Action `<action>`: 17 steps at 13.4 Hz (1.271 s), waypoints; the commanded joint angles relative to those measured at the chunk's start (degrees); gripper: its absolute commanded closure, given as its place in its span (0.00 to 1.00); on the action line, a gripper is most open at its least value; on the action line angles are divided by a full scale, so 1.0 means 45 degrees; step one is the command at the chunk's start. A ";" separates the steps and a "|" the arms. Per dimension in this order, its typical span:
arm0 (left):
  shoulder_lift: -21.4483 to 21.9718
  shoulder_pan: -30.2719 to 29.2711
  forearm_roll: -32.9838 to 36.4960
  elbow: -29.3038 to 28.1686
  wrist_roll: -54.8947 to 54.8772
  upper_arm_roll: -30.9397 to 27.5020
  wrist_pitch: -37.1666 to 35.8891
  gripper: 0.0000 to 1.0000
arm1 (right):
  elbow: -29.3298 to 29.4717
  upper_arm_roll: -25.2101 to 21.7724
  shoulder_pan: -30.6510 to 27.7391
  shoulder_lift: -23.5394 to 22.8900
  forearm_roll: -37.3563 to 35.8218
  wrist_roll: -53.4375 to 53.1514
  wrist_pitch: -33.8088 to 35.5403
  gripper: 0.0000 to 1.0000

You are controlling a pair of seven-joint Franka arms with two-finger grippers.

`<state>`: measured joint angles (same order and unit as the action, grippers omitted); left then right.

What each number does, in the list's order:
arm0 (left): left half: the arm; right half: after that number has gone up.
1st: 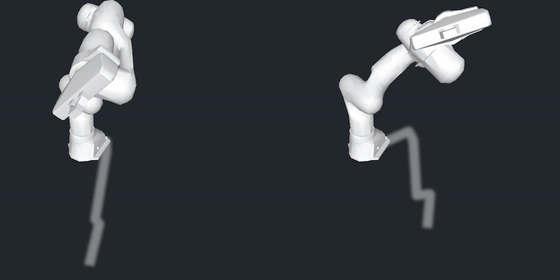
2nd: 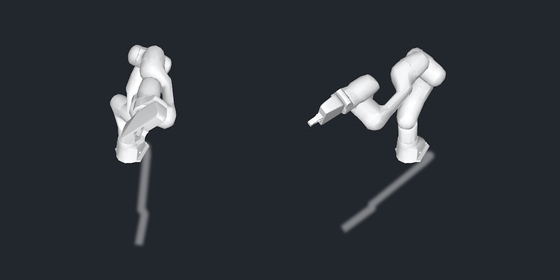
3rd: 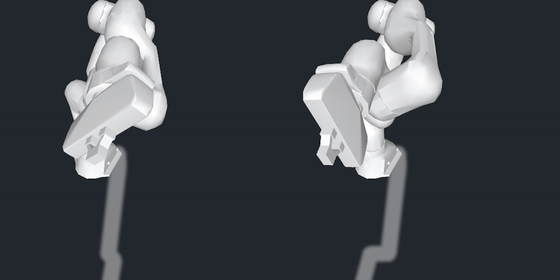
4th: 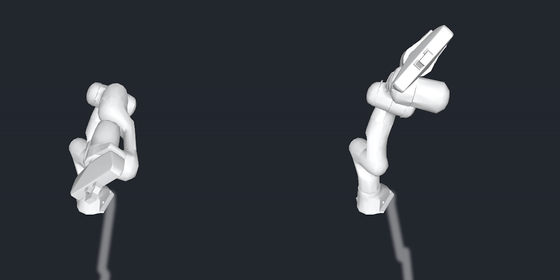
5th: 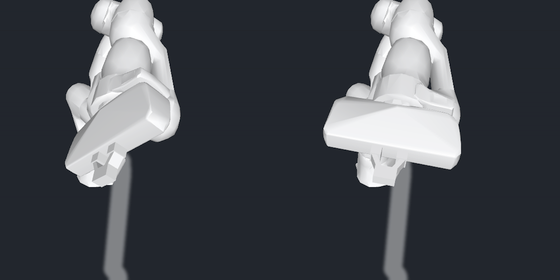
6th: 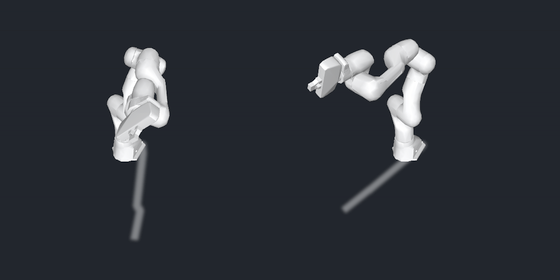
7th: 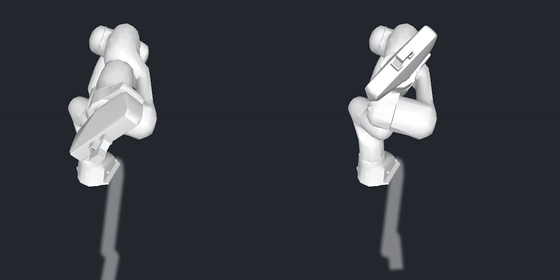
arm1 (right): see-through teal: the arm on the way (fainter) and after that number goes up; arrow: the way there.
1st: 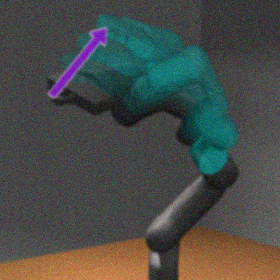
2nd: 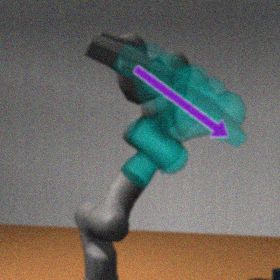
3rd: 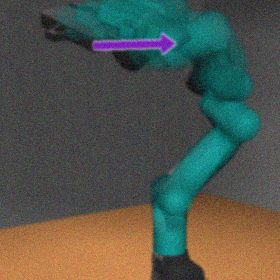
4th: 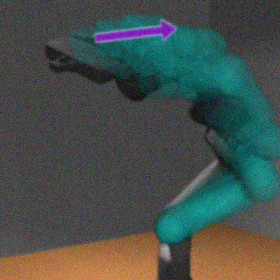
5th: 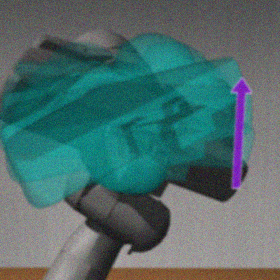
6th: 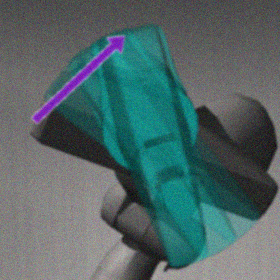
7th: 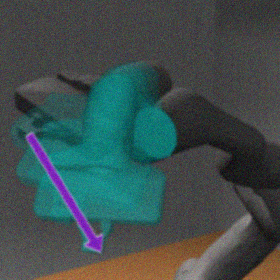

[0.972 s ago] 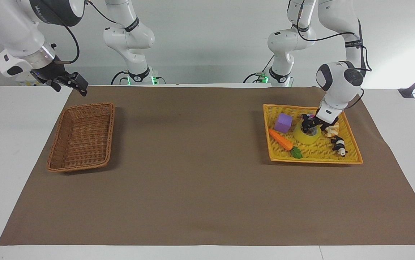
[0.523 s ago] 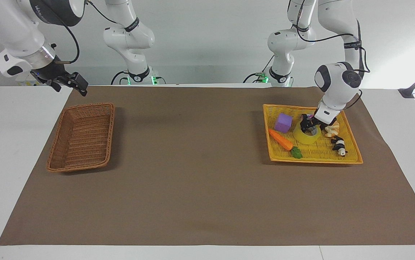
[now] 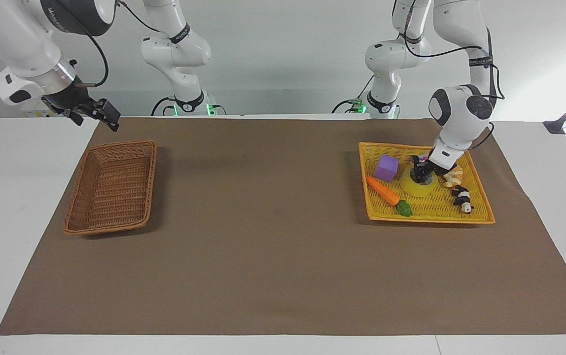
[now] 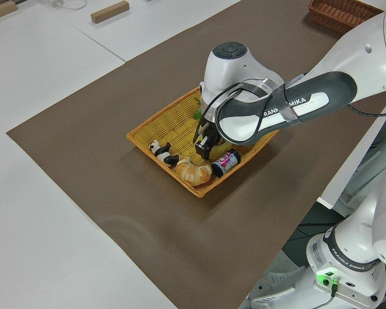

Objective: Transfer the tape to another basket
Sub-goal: 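Lift the tape roll with the left gripper toward the table center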

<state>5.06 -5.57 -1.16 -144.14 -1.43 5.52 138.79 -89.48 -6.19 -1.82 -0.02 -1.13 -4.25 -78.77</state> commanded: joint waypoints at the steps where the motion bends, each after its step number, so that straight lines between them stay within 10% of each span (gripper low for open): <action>1: -0.0032 0.0299 0.0101 0.1262 -0.0152 0.0042 -0.0951 1.00 | -0.0272 0.0047 -0.0064 0.0238 0.0016 0.0299 0.0024 0.00; 7: 0.0046 0.1334 -0.1748 0.7161 0.0237 0.0042 -0.7245 1.00 | -0.0272 0.0047 -0.0064 0.0238 0.0016 0.0299 0.0024 0.00; 17: 0.0125 0.5534 -0.3747 0.7226 0.3950 0.0042 -0.5316 1.00 | -0.0272 0.0047 -0.0064 0.0238 0.0016 0.0299 0.0024 0.00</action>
<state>5.03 16.96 -17.16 -111.37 14.96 6.68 113.71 -89.48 -6.19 -1.82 -0.02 -1.13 -4.25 -78.77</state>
